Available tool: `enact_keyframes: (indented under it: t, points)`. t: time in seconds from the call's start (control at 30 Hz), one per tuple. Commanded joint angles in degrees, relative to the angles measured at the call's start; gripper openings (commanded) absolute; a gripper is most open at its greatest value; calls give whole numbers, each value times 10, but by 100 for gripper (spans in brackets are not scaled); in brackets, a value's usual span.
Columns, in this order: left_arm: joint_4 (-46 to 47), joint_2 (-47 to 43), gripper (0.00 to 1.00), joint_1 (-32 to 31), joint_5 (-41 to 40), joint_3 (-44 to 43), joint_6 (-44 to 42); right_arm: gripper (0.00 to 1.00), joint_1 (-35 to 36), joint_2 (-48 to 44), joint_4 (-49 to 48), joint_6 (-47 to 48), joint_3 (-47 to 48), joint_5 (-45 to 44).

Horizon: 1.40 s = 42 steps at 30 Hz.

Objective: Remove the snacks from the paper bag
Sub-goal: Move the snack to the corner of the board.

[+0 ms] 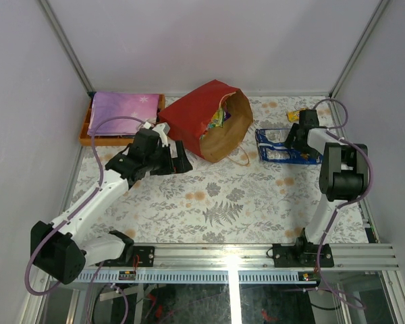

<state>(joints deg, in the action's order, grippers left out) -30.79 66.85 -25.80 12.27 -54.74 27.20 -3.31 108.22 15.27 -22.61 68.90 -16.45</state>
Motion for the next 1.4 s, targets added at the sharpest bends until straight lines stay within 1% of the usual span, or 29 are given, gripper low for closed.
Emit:
enact_keyframes:
  t: [0.0,0.2,0.43,0.73,0.93,1.03,1.13,1.27,1.37]
  points:
    - [-3,1,100,4,0,-15,-10,99,4,26,-12,13,55,6]
    - [-3,6,100,4,-7,-22,-7,99,1,88,-3,8,116,11]
    - [-5,26,100,4,-13,-37,-7,99,-1,158,22,15,214,18]
    - [-8,49,100,5,-20,-56,-4,99,-7,227,48,11,334,40]
    - [-10,57,100,4,-24,-67,0,99,-11,254,58,19,392,56]
    - [-10,57,100,4,-25,-71,0,99,-12,244,61,23,394,69]
    - [-10,51,100,4,-31,-72,0,99,-14,202,53,24,376,82]
    - [-10,44,99,4,-41,-71,-1,99,-13,119,38,9,331,105]
    - [-4,43,100,4,-45,-70,-7,99,-13,33,4,-19,266,134]
